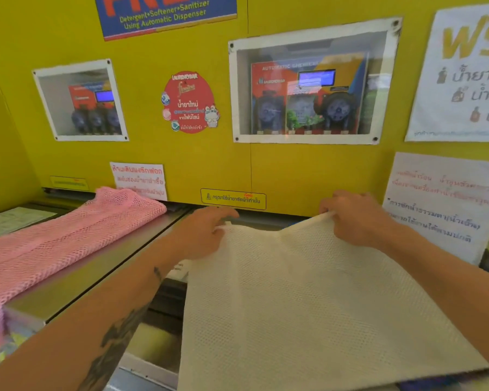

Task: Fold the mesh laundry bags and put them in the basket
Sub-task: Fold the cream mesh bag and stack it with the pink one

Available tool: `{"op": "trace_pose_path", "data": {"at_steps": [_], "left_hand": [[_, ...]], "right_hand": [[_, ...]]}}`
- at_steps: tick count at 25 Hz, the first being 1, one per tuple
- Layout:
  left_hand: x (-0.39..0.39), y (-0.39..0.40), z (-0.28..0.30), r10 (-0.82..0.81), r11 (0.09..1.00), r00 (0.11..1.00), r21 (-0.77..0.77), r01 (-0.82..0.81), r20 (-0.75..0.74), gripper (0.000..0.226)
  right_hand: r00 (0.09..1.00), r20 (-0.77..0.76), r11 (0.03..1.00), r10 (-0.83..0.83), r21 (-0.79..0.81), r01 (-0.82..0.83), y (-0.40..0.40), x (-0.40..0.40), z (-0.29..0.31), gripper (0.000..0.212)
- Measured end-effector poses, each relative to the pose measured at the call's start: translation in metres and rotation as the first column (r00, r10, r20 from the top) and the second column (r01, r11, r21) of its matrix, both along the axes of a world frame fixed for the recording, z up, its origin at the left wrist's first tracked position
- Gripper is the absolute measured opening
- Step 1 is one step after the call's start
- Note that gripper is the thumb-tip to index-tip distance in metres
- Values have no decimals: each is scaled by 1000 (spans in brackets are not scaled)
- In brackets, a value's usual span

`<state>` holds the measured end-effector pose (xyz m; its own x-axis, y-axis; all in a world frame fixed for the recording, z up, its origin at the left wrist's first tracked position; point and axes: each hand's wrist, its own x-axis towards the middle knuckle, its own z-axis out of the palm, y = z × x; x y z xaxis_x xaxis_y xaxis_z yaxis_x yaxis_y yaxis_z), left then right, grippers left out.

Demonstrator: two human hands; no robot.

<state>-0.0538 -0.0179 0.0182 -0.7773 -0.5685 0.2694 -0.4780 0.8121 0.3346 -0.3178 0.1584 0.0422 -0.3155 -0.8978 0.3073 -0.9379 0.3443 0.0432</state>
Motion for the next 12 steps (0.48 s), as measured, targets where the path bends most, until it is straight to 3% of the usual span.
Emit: {"op": "trace_pose_path", "data": {"at_steps": [6, 12], "left_hand": [[106, -21, 35, 69, 978, 989, -188, -93, -130, 36], [223, -73, 27, 182, 946, 963, -231, -226, -197, 36]], "right_hand": [[988, -45, 985, 145, -84, -149, -92, 45, 40, 35], [939, -199, 927, 280, -196, -318, -224, 154, 49, 34]]}}
